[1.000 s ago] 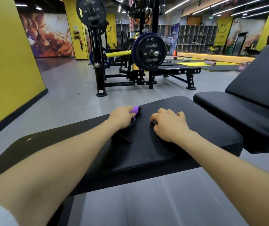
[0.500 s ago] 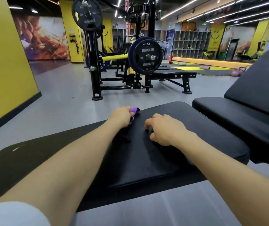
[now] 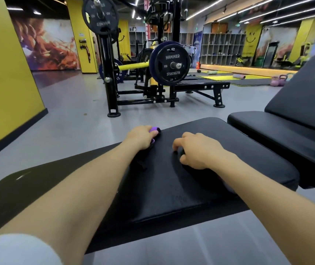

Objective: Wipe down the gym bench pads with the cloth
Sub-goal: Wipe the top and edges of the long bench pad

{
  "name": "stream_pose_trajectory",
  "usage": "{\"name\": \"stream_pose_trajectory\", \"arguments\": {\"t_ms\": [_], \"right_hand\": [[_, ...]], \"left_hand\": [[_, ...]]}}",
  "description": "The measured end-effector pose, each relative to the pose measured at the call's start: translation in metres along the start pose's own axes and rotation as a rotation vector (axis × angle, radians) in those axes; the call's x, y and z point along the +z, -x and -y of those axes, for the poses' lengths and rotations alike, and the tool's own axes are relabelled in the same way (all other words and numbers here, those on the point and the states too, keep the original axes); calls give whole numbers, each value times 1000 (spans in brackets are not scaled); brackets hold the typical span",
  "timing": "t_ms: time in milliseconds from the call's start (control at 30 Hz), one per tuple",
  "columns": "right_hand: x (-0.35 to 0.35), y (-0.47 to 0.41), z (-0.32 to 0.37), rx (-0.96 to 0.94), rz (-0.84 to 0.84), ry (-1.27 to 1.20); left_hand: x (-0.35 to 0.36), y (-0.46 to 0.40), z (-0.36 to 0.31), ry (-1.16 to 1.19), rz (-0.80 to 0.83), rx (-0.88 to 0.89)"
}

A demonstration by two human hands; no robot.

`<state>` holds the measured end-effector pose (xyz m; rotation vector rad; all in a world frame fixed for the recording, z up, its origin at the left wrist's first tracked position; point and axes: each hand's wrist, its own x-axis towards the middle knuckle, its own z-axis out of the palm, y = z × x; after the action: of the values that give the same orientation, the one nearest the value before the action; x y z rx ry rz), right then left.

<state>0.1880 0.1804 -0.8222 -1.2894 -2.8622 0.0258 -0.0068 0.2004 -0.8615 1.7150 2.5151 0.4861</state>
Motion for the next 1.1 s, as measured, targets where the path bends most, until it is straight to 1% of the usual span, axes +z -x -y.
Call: {"name": "stream_pose_trajectory", "arguments": {"t_ms": [67, 167, 267, 333, 433, 567, 667, 733, 800, 933, 1000, 1100], "right_hand": [[1, 1, 3, 5, -5, 15], [0, 0, 6, 6, -5, 43], [-4, 1, 6, 8, 14, 30], [-4, 1, 6, 6, 22, 29], [-1, 0, 7, 15, 11, 38], [0, 0, 7, 28, 1, 50], [0, 0, 9, 34, -3, 49], [2, 2, 13, 45, -38, 53], [7, 6, 18, 75, -110, 31], [17, 11, 40, 64, -214, -78], [23, 11, 51, 46, -248, -93], [33, 13, 55, 47, -309, -84]], "left_hand": [[1, -1, 1, 6, -25, -41], [-7, 35, 8, 29, -20, -47], [-20, 93, 25, 23, -10, 40], [-22, 116, 31, 37, -20, 82], [-17, 94, 29, 87, -18, 65], [-5, 37, 26, 109, -45, -67], [-1, 28, 27, 132, -84, -143], [-5, 45, 27, 137, -71, -119], [-14, 78, 27, 128, -35, -73], [-19, 147, 30, 102, 8, 36], [-18, 152, 31, 112, -12, 54], [-16, 120, 26, 116, -42, -14]]}}
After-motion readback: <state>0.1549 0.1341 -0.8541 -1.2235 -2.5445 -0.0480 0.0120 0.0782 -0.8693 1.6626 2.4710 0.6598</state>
